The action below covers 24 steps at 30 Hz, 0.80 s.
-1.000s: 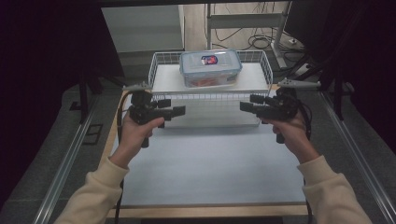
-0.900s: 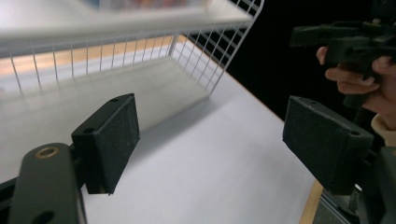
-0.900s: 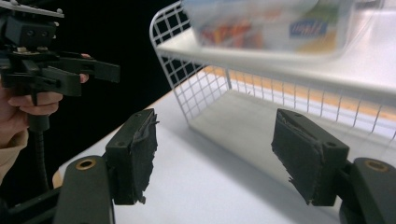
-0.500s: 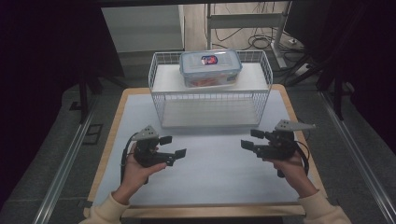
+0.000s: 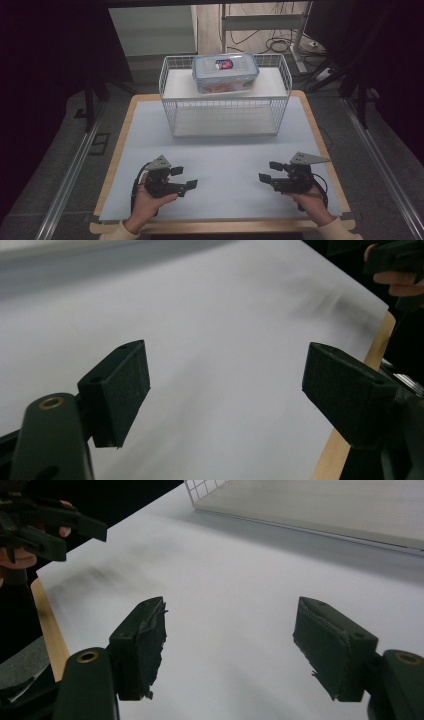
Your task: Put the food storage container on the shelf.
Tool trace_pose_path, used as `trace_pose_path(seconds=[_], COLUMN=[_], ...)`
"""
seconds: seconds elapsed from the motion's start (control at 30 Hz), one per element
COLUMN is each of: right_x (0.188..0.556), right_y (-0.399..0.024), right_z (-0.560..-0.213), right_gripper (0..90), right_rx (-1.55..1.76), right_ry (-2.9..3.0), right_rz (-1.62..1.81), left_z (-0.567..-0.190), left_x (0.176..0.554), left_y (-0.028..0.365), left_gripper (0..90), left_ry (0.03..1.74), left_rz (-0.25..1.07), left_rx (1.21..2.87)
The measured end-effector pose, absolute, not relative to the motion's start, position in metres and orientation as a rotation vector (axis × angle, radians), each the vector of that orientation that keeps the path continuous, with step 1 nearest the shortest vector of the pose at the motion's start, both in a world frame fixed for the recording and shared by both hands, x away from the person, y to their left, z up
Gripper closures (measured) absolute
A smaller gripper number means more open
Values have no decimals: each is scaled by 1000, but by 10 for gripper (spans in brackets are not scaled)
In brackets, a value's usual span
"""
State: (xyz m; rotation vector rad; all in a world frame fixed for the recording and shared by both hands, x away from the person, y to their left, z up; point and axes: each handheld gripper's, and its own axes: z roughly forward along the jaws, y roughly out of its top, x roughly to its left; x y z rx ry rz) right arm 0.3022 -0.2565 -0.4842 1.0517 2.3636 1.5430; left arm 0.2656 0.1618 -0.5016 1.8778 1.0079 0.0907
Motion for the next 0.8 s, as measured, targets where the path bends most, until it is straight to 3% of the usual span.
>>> trace_pose_path(seconds=[0.8], right_x=[302], right_y=[-260], right_z=[-485], right_gripper=[241], right_rx=[1069], right_ry=[2352], right_rz=[1551], left_z=[-508], left_x=[269], left_y=[165], left_gripper=[191], left_ry=[1046], left_rz=[75], left_rx=[1870])
